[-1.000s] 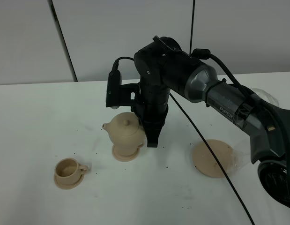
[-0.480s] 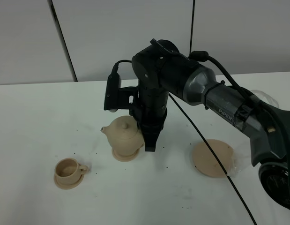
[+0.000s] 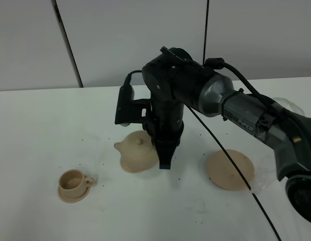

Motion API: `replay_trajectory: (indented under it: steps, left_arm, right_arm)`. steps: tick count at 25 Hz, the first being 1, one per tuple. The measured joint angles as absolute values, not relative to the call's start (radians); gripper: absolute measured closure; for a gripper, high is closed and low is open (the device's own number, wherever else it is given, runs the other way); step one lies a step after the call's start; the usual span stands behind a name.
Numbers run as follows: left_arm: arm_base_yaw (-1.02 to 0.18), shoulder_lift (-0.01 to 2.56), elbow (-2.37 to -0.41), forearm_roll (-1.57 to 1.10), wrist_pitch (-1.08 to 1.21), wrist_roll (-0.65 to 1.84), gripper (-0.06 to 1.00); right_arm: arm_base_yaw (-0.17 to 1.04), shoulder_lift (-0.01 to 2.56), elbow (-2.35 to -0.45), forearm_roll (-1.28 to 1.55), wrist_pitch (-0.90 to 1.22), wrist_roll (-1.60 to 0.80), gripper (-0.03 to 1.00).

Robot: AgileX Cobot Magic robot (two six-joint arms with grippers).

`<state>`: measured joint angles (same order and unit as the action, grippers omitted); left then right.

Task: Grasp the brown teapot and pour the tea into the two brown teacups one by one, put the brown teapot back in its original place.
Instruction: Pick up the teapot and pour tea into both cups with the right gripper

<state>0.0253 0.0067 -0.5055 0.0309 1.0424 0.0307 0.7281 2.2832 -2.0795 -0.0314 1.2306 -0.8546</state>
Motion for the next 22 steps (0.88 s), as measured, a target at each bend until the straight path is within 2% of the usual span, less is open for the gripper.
replay_trajectory:
  steps: [16, 22]
  left_arm:
    - [0.025, 0.007, -0.505, 0.031, 1.042, 0.031, 0.7]
    - [0.025, 0.007, -0.505, 0.031, 1.042, 0.031, 0.7]
  right_arm:
    - [0.737, 2.236, -1.984, -0.028, 1.229, -0.847, 0.87]
    - [0.786, 2.236, -1.984, -0.073, 1.229, -0.844, 0.87]
